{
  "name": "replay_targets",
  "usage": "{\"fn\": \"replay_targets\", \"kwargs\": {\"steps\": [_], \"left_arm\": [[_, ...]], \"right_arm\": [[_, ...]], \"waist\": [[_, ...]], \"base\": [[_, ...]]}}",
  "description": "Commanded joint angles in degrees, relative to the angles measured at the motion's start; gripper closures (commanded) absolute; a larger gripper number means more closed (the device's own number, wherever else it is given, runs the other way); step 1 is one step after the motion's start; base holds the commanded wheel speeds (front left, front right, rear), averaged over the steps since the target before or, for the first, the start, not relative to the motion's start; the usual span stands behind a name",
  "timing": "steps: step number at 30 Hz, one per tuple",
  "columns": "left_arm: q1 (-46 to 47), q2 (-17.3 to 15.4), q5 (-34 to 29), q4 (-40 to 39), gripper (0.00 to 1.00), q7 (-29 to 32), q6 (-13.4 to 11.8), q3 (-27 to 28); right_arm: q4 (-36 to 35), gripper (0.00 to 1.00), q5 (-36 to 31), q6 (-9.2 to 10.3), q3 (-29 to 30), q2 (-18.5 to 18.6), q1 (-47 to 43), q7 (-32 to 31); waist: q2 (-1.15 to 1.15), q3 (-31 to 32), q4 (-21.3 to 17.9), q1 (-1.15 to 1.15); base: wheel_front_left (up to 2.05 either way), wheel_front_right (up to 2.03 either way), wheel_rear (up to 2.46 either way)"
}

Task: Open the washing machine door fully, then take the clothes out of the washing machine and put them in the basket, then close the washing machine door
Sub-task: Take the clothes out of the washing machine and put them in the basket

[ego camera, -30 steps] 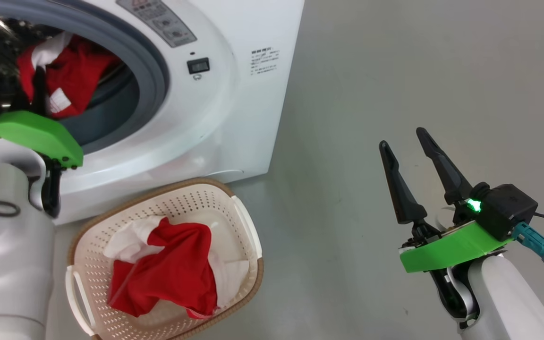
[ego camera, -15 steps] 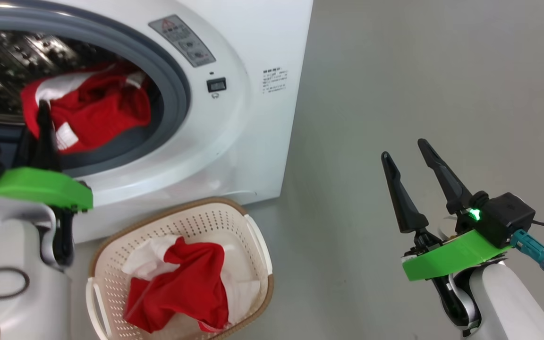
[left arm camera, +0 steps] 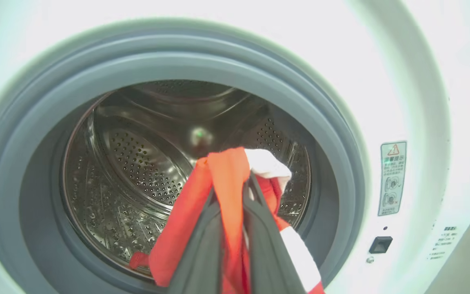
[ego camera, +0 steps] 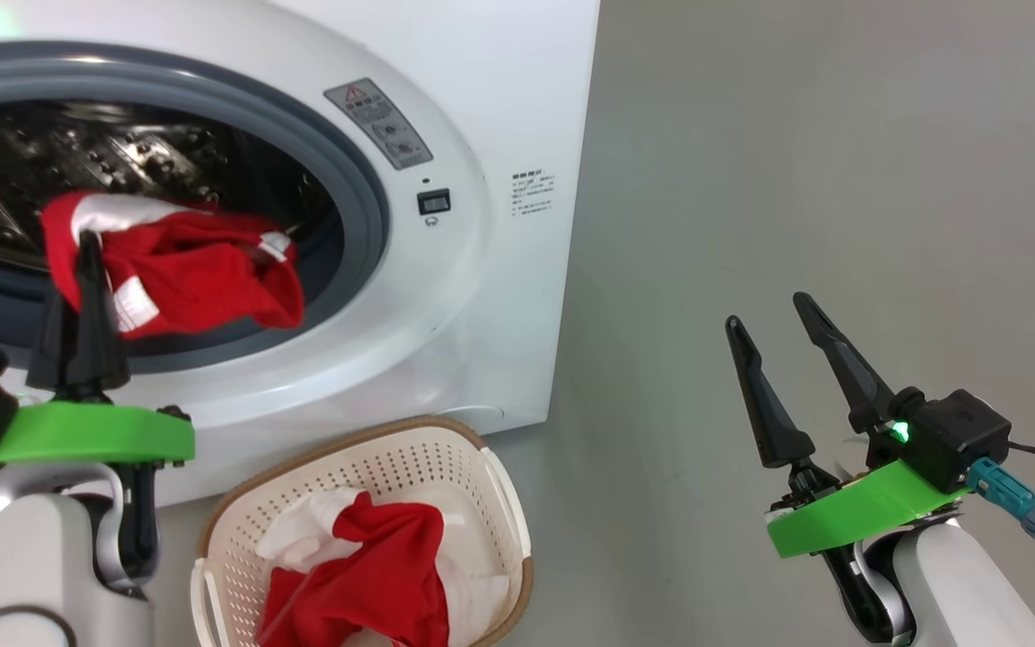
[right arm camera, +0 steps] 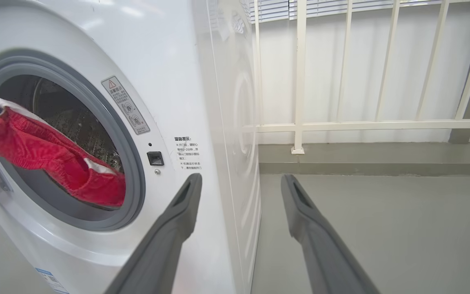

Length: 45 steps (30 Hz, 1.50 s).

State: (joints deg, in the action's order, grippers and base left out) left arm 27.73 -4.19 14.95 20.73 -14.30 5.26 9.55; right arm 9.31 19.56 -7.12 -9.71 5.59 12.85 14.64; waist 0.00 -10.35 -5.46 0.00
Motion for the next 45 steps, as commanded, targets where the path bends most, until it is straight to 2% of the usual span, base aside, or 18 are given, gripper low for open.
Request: {"fn": "replay_targets", "kwargs": {"steps": [1, 5, 13, 18, 21, 28, 37, 45], "left_arm": [[-0.4, -1.4, -0.7, -2.9, 1.0, -0.7, -0.5, 1.4], [-2.8, -1.1, -1.3, -10.6, 1.0, 0.5, -1.6, 0.8], [-8.5, -0.2, -1.6, -27.1, 1.0, 7.6, -3.8, -1.8], [-13.7, 0.6, -0.6, -29.0, 1.0, 12.3, -5.5, -4.3], [-16.3, 0.9, 0.7, -26.2, 1.0, 14.2, -7.0, -5.1], [-17.0, 1.2, 4.2, -14.5, 1.0, 15.4, -7.9, -8.0], [-10.4, 1.3, 7.6, 8.2, 1.0, 15.5, -6.5, -12.4], [-1.6, 1.3, 10.1, 25.7, 1.0, 14.6, -4.8, -13.5]], "right_arm": [[-1.4, 0.0, -0.5, -0.36, -0.8, 0.4, 0.0, 0.4], [-1.4, 0.0, -0.4, -0.36, -0.6, 0.3, -0.3, 0.4], [-1.5, 0.0, -0.3, -0.36, -0.3, 0.0, -0.9, 0.4], [-1.9, 0.0, -0.3, -0.36, 0.2, -0.3, -0.9, 0.4], [-1.9, 0.0, -0.3, -0.36, 0.1, -0.4, -0.8, 0.4], [-1.9, 0.0, -0.4, -0.36, -0.2, -0.3, 0.0, 0.4], [-2.1, 0.0, -0.7, -0.36, -0.1, 0.2, 1.5, 0.4], [-2.4, 0.0, -0.7, -0.36, -1.1, -0.1, 3.4, 0.4]], "waist": [[0.0, 0.5, 0.1, 0.0], [0.0, 1.4, 0.0, 0.0], [0.0, 1.8, 0.0, 0.0], [0.0, 0.7, 0.3, 0.0], [0.0, 0.1, 0.3, 0.0], [0.0, -2.0, 0.3, 0.0], [0.0, -6.5, 0.6, 0.0], [0.0, -11.1, 0.0, 0.0]], "base": [[0.0, 0.0, 0.0], [0.0, 0.0, 0.0], [0.0, 0.0, 0.0], [0.0, 0.0, 0.0], [0.0, 0.0, 0.0], [0.0, 0.0, 0.0], [0.0, 0.0, 0.0], [0.0, 0.0, 0.0]]}}
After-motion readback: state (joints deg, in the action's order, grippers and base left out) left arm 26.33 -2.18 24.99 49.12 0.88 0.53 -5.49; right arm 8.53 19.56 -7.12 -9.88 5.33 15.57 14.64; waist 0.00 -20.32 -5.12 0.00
